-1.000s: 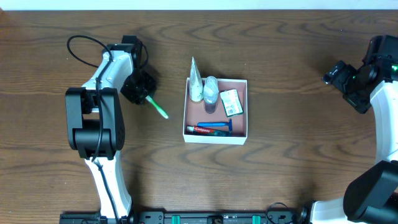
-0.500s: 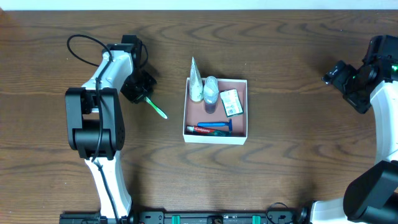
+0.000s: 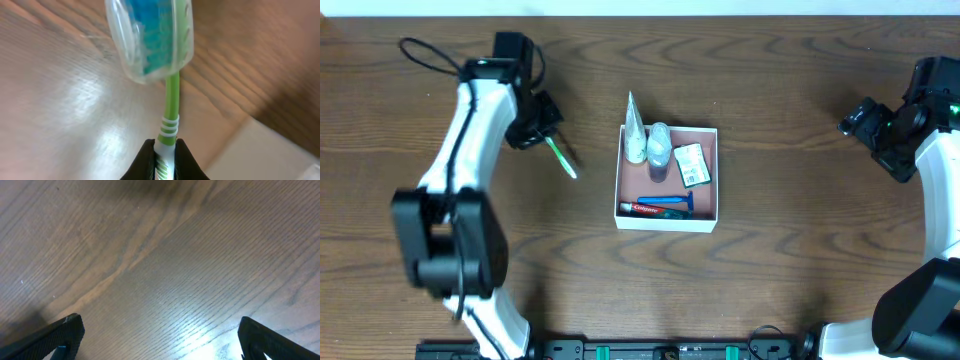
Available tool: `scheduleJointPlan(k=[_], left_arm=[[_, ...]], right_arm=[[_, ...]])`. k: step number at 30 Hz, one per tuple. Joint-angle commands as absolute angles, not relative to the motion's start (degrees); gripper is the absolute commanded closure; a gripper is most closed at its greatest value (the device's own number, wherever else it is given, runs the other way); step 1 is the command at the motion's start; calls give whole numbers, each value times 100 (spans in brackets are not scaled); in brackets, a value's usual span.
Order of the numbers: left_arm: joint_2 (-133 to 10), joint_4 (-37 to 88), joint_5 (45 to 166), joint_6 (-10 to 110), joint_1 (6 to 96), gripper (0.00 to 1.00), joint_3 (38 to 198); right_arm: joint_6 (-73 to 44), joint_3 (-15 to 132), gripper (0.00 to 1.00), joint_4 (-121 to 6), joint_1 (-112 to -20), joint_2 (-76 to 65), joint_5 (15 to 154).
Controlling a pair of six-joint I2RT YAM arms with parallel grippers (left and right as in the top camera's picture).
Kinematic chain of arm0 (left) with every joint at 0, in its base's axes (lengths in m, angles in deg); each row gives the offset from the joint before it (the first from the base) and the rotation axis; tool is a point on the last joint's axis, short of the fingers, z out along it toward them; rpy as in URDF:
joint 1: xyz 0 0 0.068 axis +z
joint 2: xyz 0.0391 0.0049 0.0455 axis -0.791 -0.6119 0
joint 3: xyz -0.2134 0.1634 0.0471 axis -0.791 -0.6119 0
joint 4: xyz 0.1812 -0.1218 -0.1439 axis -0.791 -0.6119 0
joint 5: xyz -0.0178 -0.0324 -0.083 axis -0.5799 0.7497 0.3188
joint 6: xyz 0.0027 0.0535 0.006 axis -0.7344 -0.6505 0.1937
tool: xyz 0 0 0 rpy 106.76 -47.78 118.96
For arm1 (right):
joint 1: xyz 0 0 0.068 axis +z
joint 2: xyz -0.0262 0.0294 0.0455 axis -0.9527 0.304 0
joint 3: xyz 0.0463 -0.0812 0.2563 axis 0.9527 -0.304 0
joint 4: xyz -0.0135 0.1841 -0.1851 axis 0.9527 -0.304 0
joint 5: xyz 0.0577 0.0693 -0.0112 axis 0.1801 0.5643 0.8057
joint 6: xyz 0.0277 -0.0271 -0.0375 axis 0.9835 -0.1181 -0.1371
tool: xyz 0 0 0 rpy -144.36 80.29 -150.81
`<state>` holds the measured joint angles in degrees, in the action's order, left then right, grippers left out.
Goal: Pack container
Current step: 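Carry the toothbrush right and lower it into the box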
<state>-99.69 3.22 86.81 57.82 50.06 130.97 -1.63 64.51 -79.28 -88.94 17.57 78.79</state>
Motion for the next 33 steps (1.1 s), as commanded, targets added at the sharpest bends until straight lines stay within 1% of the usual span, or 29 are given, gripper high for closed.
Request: scheduleJointPlan(k=[1, 8, 12, 17, 26, 28, 33], left_arm=[[-9408, 162, 8672, 4925, 4892, 94, 13140], [-8590, 9, 8674, 4230, 4350, 94, 13140], [-8267, 66, 8606, 3708, 3782, 94, 13140], [-8011, 190, 8176, 3421, 2947, 94, 13140], [-7983, 547, 8156, 2580, 1677, 94, 13140], [-7983, 588, 8156, 2300, 1482, 94, 13140], [-7985, 597, 8156, 962, 1060, 94, 13134]], right_arm=[[-165, 6454, 1, -7935, -8853, 1788, 7901], [-165, 6454, 1, -7935, -8853, 1788, 7901], [-165, 6454, 1, -7935, -8853, 1788, 7901], [-165, 6454, 1, -7935, -8853, 1788, 7901], [-165, 6454, 1, -7935, -8853, 1788, 7901], [-165, 6454, 1, -7935, -8853, 1788, 7901], [-165, 6454, 1, -7935, -8853, 1788, 7901]])
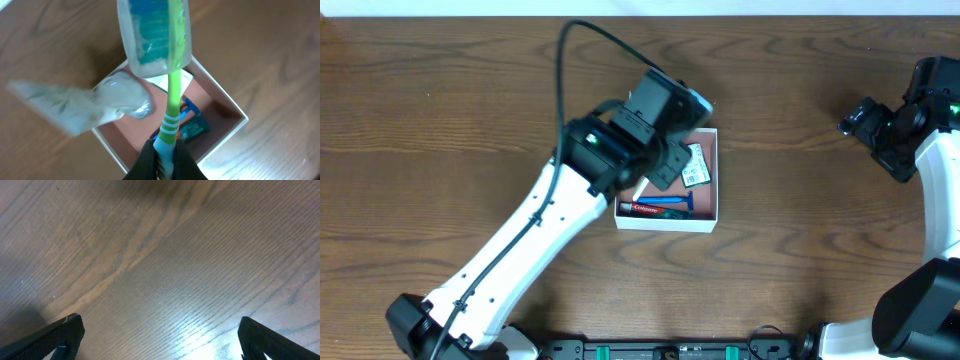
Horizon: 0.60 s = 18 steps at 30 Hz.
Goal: Pack container
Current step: 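Carry the toothbrush right and lower it into the box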
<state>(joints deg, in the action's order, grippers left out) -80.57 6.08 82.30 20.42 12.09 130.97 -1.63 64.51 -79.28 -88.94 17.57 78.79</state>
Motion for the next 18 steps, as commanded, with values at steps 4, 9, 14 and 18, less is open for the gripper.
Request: scheduleJointPlan(k=[4, 9, 14, 18], left_arm=[[-8000, 597, 8158, 256, 993, 94, 13086], [-8024, 595, 8160, -513, 993, 94, 12806], [-8214, 601, 8163, -939, 993, 94, 12541], [-8505, 638, 8160, -939, 993, 94, 12535]], right_arm=[[-165, 6454, 1, -7935, -8853, 1788, 7901], [-165, 6454, 1, -7935, -8853, 1788, 7901], [-165, 6454, 1, -7935, -8853, 1788, 7901], [-165, 6454, 1, -7935, -8853, 1788, 7901]])
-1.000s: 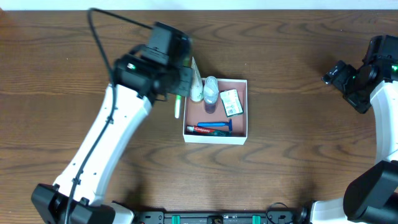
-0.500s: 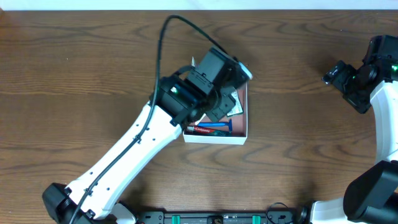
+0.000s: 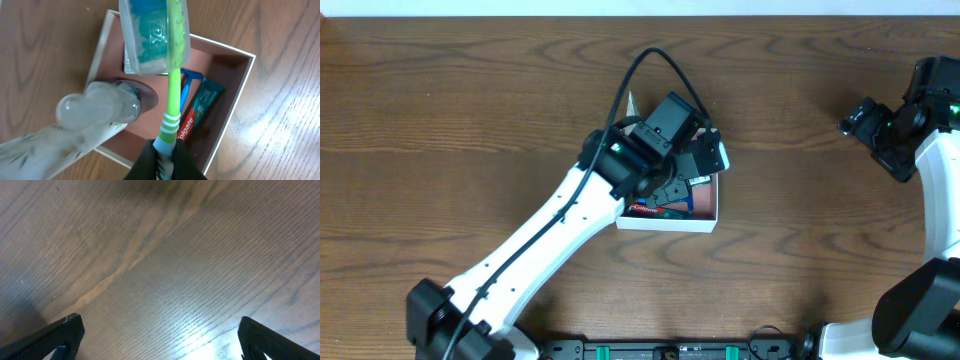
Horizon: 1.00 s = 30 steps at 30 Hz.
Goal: Pack container
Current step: 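Carry the toothbrush right and lower it into the box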
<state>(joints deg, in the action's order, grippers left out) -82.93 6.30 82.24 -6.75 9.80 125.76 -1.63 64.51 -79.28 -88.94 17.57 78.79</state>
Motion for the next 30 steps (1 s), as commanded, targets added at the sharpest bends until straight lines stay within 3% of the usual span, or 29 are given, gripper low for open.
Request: scheduleJointPlan(k=[1, 14, 18, 20, 26, 27, 28, 29, 30], left_arm=[[-8582, 656, 8160, -941, 993, 94, 12535], [-9381, 726, 8158, -1457, 993, 93, 12535], [-9384, 726, 8158, -1455, 993, 84, 12535], [-9384, 728, 8158, -1457, 993, 71, 12535], [-9384, 728, 8158, -1455, 993, 52, 12535], [-9384, 726, 8158, -1455, 993, 42, 12535], [-9384, 726, 8158, -1453, 993, 20, 12535], [-9384, 724, 8158, -1453, 993, 5, 12537], [-9379, 722, 8156, -1453, 993, 2, 12537]], right_arm=[[-165, 6454, 1, -7935, -8853, 1788, 7901], [-165, 6454, 1, -7935, -8853, 1788, 7901], [-165, 6454, 1, -7933, -8853, 1788, 7901], [-165, 6454, 1, -7935, -8853, 1788, 7901], [-165, 6454, 1, -7935, -8853, 1788, 7901], [-165, 6454, 1, -7935, -8853, 1788, 7901], [-165, 6454, 1, -7935, -8853, 1788, 7901], [-165, 6454, 1, -7935, -8853, 1788, 7901], [-165, 6454, 1, -7935, -8853, 1788, 7901]])
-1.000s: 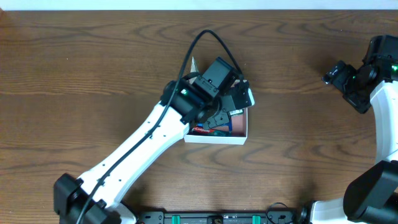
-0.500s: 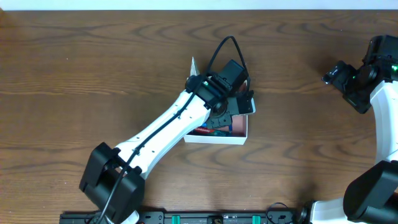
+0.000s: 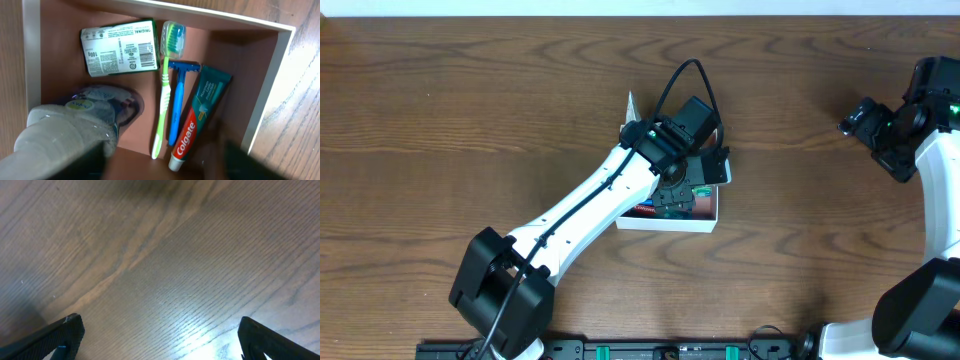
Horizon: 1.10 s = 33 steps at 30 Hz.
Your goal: Pack container
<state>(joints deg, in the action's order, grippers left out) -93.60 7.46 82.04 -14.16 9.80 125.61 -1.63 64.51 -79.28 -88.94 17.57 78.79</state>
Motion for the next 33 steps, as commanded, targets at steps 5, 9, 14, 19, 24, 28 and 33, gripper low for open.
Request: scheduleJointPlan(k=[5, 9, 14, 19, 24, 28, 33], left_arm=[[-9163, 614, 8156, -1402, 993, 2, 12546], [-8612, 422, 8158, -782, 993, 2, 12559], [-7629, 389, 8165, 447, 966, 2, 12561], [-6593, 394, 8156, 1463, 783, 2, 12559], [-5755, 359, 6829, 3207, 779, 2, 12559], [-5237, 37, 5682, 3937, 779, 2, 12559], [-4761, -627, 5452, 3614, 783, 2, 12559]], right_arm=[[-165, 6454, 1, -7935, -8853, 1788, 7901], [-165, 6454, 1, -7935, -8853, 1788, 7901], [-165, 6454, 1, -7935, -8853, 1788, 7901], [-165, 6454, 1, -7935, -8853, 1788, 7901], [-165, 6454, 1, -7935, -8853, 1788, 7901], [-165, 6454, 1, -7935, -8853, 1788, 7901], [-165, 6454, 1, -7935, -8853, 1788, 7901]])
